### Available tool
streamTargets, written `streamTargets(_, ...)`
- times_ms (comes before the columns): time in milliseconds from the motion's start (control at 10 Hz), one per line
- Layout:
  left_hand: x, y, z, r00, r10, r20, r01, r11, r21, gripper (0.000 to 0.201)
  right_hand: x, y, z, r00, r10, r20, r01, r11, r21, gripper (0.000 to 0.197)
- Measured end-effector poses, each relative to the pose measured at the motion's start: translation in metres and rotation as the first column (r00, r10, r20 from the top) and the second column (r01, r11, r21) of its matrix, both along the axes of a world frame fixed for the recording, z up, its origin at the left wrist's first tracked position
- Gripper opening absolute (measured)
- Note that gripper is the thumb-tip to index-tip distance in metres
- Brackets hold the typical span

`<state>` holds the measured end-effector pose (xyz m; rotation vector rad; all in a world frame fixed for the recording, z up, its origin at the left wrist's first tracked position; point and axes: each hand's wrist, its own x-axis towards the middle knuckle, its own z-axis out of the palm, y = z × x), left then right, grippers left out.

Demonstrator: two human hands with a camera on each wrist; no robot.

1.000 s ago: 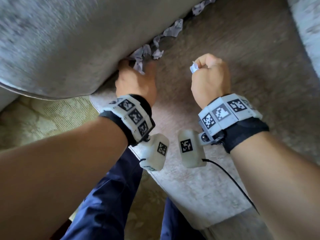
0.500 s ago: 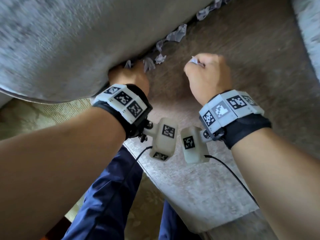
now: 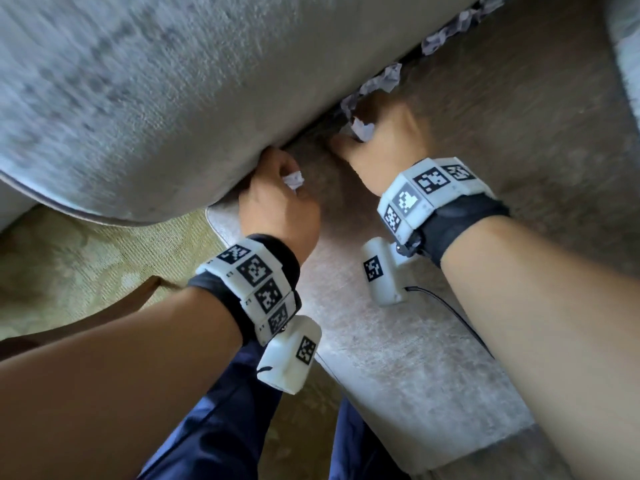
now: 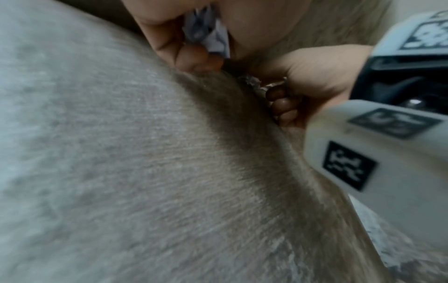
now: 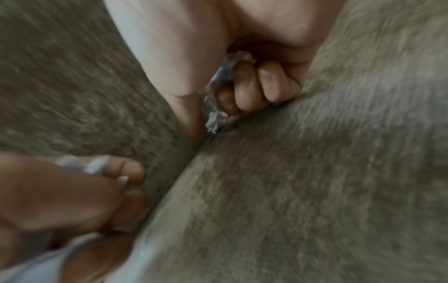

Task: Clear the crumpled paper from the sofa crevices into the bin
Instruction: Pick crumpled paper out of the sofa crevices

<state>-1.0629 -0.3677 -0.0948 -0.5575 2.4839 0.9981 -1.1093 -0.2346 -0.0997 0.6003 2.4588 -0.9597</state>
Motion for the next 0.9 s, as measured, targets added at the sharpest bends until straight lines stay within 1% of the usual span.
streamTargets(100, -0.005, -0.006, 0.001, 0.999, -0.024, 0.049, 0.023, 1.0, 0.012, 0.019, -0.004, -0.006, -0.007, 0.999, 0.009, -0.051, -0.003, 0.994, 0.114, 0.023)
streamTargets(200, -0.017, -0.013, -0.001, 0.996, -0.072, 0.058, 0.07, 0.997, 0.02, 0.014, -0.008, -0.007, -0.005, 0.999, -0.036, -0.038, 0.041, 0.989, 0.143, 0.026)
streamTargets(300, -0.024, -0.009, 0.002, 0.979, -0.177, 0.102, 0.177, 0.984, 0.005, 0.016, -0.009, -0.006, 0.0, 0.99, -0.14, -0.003, 0.14, 0.986, 0.094, 0.024)
streamTargets(400, -0.03, 0.003, 0.004, 0.966, -0.24, 0.1, 0.235, 0.97, 0.052, 0.02, -0.001, 0.009, 0.006, 0.973, -0.232, 0.017, 0.23, 0.97, 0.078, 0.026)
streamTargets(500, -0.038, 0.019, 0.005, 0.947, -0.316, 0.052, 0.312, 0.947, 0.08, 0.031, 0.013, 0.028, 0.016, 0.976, -0.214, 0.04, 0.209, 0.971, 0.118, 0.033)
streamTargets(600, -0.049, 0.035, 0.005, 0.905, -0.426, 0.008, 0.424, 0.903, 0.069, 0.052, 0.022, 0.046, 0.029, 0.966, -0.257, 0.033, 0.252, 0.962, 0.103, 0.034)
streamTargets(700, -0.058, 0.05, -0.003, 0.859, -0.51, -0.041, 0.511, 0.859, 0.027, 0.067, 0.028, 0.06, 0.023, 0.967, -0.253, 0.018, 0.249, 0.96, 0.132, 0.031)
streamTargets(800, -0.061, 0.061, -0.012, 0.832, -0.549, -0.082, 0.554, 0.83, 0.059, 0.062, 0.029, 0.07, 0.008, 0.919, -0.392, -0.039, 0.394, 0.912, 0.111, 0.039)
streamTargets(900, -0.067, 0.067, -0.02, 0.845, -0.528, -0.083, 0.532, 0.846, 0.04, 0.061, 0.023, 0.074, 0.004, 0.91, -0.413, -0.024, 0.413, 0.903, 0.119, 0.037)
